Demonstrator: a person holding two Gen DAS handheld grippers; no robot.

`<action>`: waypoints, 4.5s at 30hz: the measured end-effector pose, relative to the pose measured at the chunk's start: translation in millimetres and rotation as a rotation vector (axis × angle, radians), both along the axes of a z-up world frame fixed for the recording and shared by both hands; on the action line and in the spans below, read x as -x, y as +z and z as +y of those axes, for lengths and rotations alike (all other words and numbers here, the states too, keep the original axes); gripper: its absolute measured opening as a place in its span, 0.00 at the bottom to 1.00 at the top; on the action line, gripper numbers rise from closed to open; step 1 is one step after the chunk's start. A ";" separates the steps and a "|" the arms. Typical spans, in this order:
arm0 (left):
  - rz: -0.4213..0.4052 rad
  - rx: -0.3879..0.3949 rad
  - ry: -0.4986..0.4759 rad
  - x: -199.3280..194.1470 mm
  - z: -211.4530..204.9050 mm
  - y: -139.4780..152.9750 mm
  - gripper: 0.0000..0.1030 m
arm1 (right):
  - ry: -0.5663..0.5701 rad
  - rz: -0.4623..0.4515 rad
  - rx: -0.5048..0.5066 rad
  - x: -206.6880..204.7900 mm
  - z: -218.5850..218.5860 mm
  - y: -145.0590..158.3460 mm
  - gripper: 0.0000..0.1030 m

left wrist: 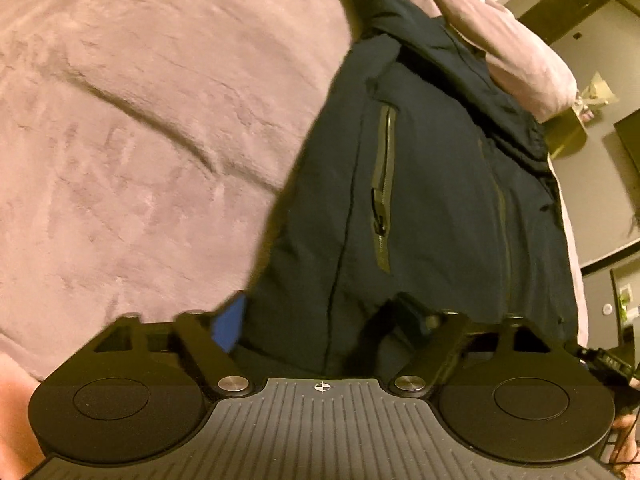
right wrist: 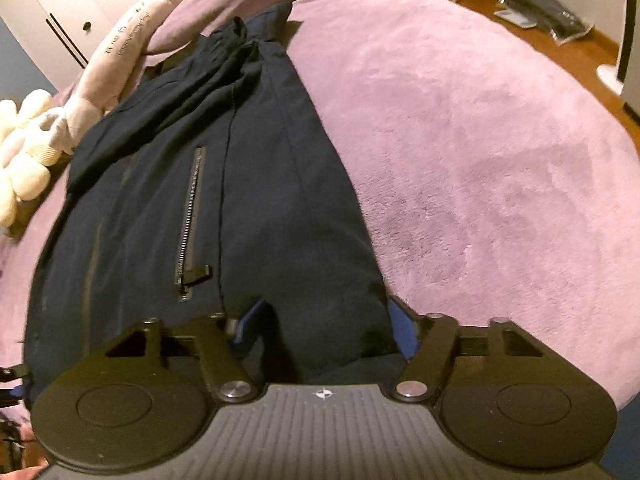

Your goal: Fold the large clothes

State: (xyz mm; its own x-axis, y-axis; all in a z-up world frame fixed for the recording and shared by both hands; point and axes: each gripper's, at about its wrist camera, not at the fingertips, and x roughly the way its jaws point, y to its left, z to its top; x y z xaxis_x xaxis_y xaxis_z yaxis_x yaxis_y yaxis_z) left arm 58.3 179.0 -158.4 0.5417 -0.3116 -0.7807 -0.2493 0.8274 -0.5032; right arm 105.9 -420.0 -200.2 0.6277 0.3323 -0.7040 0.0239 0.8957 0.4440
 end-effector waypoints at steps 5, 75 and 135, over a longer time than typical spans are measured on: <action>-0.018 0.025 -0.042 1.2 6.5 2.2 0.47 | 0.038 0.020 -0.114 -0.5 -15.9 -4.1 0.41; -0.238 -0.123 -0.062 -223.3 -4.1 40.9 0.78 | 0.065 -0.308 0.180 -206.0 56.6 54.8 0.43; -0.510 -0.382 0.182 -395.5 -101.9 65.1 0.87 | 0.047 -0.438 -0.260 -380.9 206.2 77.2 0.24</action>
